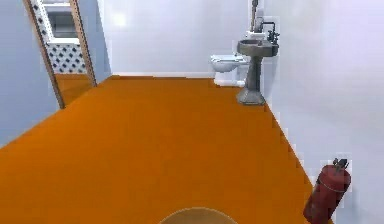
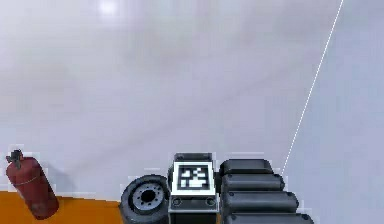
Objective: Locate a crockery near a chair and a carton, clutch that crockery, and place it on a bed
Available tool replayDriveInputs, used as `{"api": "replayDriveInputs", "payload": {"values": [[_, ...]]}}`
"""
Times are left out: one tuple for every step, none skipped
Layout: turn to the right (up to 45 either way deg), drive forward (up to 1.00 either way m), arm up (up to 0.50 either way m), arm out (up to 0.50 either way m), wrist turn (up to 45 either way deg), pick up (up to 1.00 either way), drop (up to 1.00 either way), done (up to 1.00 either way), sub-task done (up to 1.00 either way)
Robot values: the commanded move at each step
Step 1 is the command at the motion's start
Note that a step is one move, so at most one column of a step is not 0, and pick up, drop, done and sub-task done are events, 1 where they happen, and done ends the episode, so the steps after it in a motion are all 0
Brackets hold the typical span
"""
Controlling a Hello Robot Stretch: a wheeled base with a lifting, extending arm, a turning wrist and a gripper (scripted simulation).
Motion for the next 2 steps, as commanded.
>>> {"api": "replayDriveInputs", "payload": {"values": [[0.0, 0.05, 0.0, 0.0, 0.0, 0.0, 0.0, 0.0, 0.0], [-9.0, 0.0, 0.0, 0.0, 0.0, 0.0, 0.0, 0.0, 0.0]]}}
